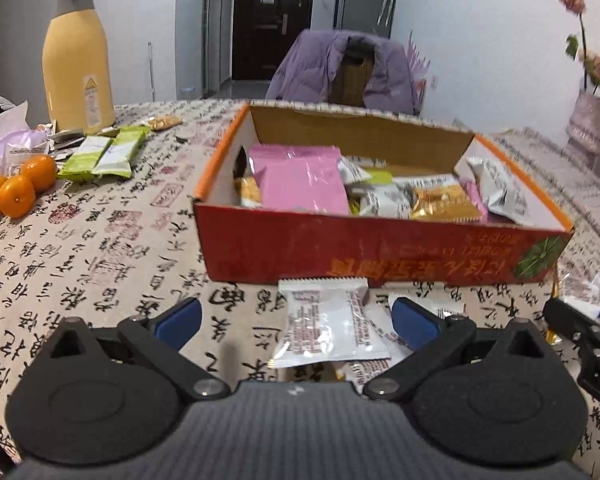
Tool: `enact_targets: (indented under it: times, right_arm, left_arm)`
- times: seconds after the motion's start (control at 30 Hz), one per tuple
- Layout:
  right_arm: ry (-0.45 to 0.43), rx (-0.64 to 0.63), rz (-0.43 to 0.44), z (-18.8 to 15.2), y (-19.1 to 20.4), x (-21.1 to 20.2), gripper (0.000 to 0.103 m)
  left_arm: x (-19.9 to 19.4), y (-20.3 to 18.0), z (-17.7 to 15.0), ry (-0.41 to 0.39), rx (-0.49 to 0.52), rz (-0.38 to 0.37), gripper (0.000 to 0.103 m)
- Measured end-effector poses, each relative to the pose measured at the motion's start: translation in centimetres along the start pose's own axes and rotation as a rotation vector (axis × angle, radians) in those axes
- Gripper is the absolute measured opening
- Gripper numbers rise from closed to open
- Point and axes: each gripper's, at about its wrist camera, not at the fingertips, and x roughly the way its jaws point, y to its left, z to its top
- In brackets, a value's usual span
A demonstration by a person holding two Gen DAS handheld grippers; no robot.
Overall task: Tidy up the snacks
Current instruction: 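Grasp a white sachet with the left gripper while the right holds its sachet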
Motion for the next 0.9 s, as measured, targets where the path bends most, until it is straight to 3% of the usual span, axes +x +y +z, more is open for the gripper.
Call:
enact_targets:
  times: [0.2, 0.3, 0.4, 0.47, 0.5, 0.9]
  right_arm:
    - [-0.005, 0.011, 0.013, 0.0, -0.2, 0.0, 0.056]
    - [-0.007, 0.01, 0.014, 0.0, -0.2, -0.1, 0.056]
    - [-0.008, 0.008, 0.012, 0.0, -0.1, -0.1, 0.056]
    - [-0.008, 0.008, 0.013, 0.0, -0.1, -0.1, 0.056]
    - [-0.008, 0.008, 0.013, 0.0, -0.1, -0.1, 0.056]
    - [-0.009, 0.006, 0.011, 0.0, 0.0, -0.1, 0.056]
  left_arm:
    - [1.5, -1.0, 0.0, 0.052, -0.002, 0.053, 0.103]
    - [1.9, -1.3, 0.0, 0.072, -0.002, 0.06, 0.097]
    - [2.2, -1.4, -0.1, 0.095, -0.008, 0.058, 0.086]
    - [2.3, -1.2, -0.2, 0.112, -0.027, 0.041, 0.067]
    - [2.3, -1.2, -0.2, 0.114, -0.031, 0.033, 0.064]
    - [0.6, -0.9, -0.5, 0.046, -0.012, 0.04, 0.064]
